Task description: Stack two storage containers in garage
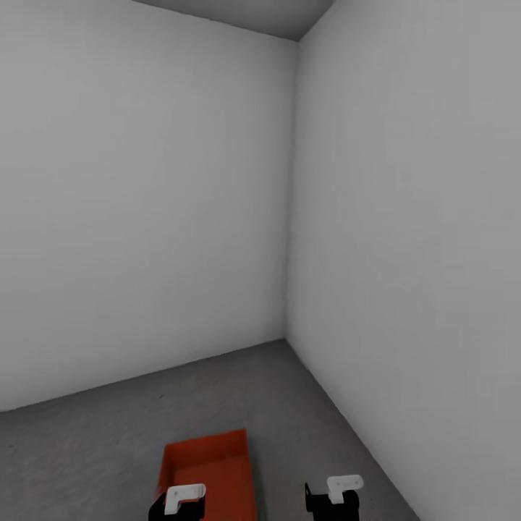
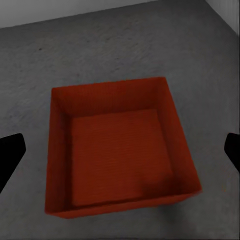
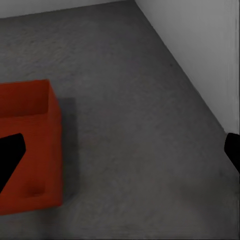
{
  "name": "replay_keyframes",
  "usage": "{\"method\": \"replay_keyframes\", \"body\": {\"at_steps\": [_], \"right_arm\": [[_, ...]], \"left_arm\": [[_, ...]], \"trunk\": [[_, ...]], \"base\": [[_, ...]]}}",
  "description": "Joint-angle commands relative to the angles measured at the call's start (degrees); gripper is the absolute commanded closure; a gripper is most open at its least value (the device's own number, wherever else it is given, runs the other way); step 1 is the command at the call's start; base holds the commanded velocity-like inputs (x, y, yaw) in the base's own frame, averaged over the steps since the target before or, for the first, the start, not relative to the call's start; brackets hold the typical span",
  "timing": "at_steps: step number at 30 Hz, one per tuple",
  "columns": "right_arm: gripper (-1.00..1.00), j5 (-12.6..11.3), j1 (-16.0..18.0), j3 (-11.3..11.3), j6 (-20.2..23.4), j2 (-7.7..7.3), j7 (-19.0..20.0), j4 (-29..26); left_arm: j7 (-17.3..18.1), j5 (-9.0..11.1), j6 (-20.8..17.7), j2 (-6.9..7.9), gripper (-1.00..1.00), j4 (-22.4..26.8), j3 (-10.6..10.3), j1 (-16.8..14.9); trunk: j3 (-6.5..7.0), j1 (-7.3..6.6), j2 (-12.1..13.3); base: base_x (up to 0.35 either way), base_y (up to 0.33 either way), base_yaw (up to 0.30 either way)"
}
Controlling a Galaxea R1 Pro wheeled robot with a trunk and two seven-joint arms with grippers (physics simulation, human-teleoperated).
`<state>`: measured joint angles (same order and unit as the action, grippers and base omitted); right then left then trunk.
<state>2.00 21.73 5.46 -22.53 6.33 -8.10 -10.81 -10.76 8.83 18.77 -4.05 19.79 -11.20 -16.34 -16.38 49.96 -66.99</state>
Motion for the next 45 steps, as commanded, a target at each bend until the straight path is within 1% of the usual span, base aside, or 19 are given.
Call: {"method": "replay_keyframes", "body": {"at_steps": [1,28,33,37,45], "right_arm": [[-1.0,0.2,0.1,0.5,-0.1,0.0,-0.6,0.1],[-1.0,0.2,0.1,0.5,-0.1,0.0,-0.6,0.1],[-1.0,0.2,0.1,0.5,-0.1,0.0,-0.6,0.1],[-1.0,0.2,0.1,0.5,-0.1,0.0,-0.6,0.1],[-1.0,0.2,0.1,0.5,-0.1,0.0,-0.6,0.1]], "left_arm": [[-0.3,0.6,0.2,0.04,-1.0,0.0,-0.5,0.0],[-0.3,0.7,0.2,-0.08,-1.0,0.0,-0.5,0.0],[-0.4,0.6,0.2,-0.08,-1.0,0.0,-0.5,0.0],[-0.4,0.4,0.2,-0.15,-1.0,0.0,-0.5,0.0],[-0.4,0.1,0.2,-0.17,-1.0,0.0,-0.5,0.0]], "trunk": [[-0.07,-0.02,-0.1],[-0.07,-0.02,-0.1],[-0.07,-0.02,-0.1],[-0.07,-0.02,-0.1],[-0.07,-0.02,-0.1]], "base": [[-0.245,0.036,-0.3],[-0.319,0.106,-0.3],[-0.25,0.031,-0.3],[-0.109,-0.148,-0.3],[-0.017,-0.3,-0.3]]}}
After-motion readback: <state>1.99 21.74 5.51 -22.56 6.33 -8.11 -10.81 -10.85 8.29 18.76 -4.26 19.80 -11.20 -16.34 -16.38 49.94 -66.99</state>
